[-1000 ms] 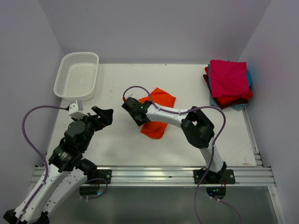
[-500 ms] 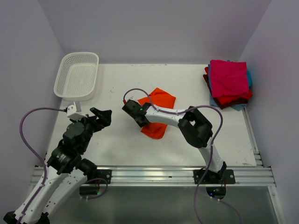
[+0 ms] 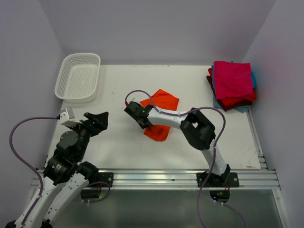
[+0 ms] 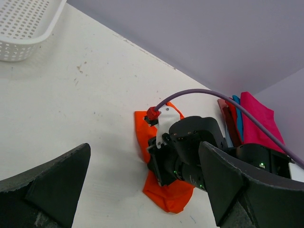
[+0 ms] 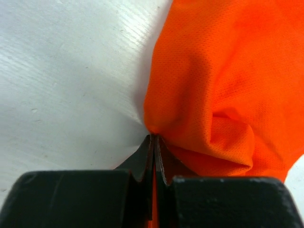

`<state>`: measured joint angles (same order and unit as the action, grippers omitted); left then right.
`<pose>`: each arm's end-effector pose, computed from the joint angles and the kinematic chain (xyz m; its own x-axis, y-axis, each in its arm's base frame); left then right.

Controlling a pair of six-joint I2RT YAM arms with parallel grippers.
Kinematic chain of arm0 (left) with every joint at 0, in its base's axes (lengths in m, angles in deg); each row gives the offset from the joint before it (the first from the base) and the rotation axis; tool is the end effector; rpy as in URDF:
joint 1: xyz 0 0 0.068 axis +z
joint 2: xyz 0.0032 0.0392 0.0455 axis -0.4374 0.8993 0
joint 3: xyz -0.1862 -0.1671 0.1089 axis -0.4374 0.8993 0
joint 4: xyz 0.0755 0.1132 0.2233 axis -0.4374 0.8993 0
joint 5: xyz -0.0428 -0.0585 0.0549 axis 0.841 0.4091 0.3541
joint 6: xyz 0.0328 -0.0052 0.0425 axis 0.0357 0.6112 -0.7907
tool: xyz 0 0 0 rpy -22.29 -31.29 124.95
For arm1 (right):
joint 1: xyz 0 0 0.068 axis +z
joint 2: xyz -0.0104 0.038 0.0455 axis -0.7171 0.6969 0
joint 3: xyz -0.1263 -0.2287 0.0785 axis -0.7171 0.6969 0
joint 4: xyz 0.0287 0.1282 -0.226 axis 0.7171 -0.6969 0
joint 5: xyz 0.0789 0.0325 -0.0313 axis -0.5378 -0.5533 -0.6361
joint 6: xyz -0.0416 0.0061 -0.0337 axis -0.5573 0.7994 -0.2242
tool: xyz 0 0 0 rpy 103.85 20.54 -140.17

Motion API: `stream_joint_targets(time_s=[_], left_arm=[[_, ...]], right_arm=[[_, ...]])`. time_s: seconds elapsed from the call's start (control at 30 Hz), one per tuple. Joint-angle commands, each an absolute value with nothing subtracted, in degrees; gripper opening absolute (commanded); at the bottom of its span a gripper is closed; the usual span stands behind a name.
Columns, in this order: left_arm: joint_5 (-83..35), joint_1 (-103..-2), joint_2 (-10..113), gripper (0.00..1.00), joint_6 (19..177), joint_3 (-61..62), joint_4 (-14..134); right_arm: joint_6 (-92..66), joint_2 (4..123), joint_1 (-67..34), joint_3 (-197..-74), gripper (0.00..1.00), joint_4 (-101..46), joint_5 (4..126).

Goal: Fold and stack the t-shirts
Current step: Flatten the tshirt out

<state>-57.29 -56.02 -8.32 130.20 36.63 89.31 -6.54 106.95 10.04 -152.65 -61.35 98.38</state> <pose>0.0777 -0.0277 0.3146 -0.1377 -0.6419 -0.7543 -0.0054 0.7620 -0.6475 0.2660 0.3651 0.1569 -0.6477 -0.5898 -0.4823 -0.5182 0.8051 -0.2886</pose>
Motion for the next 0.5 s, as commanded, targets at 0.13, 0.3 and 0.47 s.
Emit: stream_joint_targets(time_s=[0.13, 0.3, 0.47], left_arm=[[-58.82, -56.17, -7.13, 1.0, 130.92, 34.45, 89.31], [-59.17, -56.17, -7.3, 1.0, 131.1, 34.53, 89.22], [-58.47, -56.17, -6.87, 1.0, 131.28, 34.89, 88.26]], right_arm=[[-8.39, 92.94, 9.47, -149.15, 0.0, -56.36, 80.7], [-7.61, 72.31, 6.22, -143.03, 0.0, -48.74, 68.29], [2.41, 52.76, -6.86, -132.71, 0.0, -40.45, 60.79]])
